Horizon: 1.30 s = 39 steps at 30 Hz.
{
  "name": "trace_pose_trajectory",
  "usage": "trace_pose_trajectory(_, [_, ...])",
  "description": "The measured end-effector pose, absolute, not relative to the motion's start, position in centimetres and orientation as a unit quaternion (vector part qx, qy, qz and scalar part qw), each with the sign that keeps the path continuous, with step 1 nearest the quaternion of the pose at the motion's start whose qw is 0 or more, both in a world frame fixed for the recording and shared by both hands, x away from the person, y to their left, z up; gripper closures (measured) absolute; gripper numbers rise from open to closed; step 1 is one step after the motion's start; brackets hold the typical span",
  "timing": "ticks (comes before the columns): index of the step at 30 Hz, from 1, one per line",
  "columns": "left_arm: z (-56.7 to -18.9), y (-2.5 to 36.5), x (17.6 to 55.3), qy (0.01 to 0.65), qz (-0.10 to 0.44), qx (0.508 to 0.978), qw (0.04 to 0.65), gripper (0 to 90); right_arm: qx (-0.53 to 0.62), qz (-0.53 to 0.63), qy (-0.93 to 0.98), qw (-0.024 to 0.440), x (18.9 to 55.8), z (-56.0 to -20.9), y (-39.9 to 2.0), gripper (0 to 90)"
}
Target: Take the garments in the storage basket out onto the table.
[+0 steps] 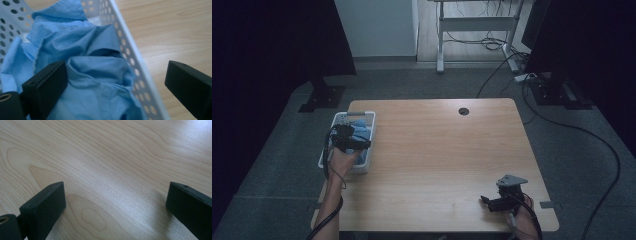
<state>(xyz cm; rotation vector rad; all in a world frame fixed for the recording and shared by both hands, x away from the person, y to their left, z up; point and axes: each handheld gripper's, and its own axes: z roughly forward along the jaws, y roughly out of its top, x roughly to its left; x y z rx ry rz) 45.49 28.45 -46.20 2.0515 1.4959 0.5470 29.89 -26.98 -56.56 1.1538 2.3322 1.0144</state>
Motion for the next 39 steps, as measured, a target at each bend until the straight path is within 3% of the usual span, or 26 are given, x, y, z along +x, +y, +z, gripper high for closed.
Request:
trace_pose_trajectory(15, [-48.5,30.7,49.0,0.589,0.198,0.752,0.221,0.0,0.407,0.358,0.822,0.173,29.9,-56.6,-27.0,2.5])
trace_pose_trajectory(32, [-52.5,31.9,52.8,0.614,0.121,0.760,0.178,0.0,0.407,0.358,0.822,0.173,29.9,-56.6,-27.0,2.5])
trace_pose_trajectory(39, [-52.6,31.4,53.0,0.607,0.130,0.765,0.172,0.0,0.407,0.358,0.822,0.174,29.9,-56.6,-27.0,2.5])
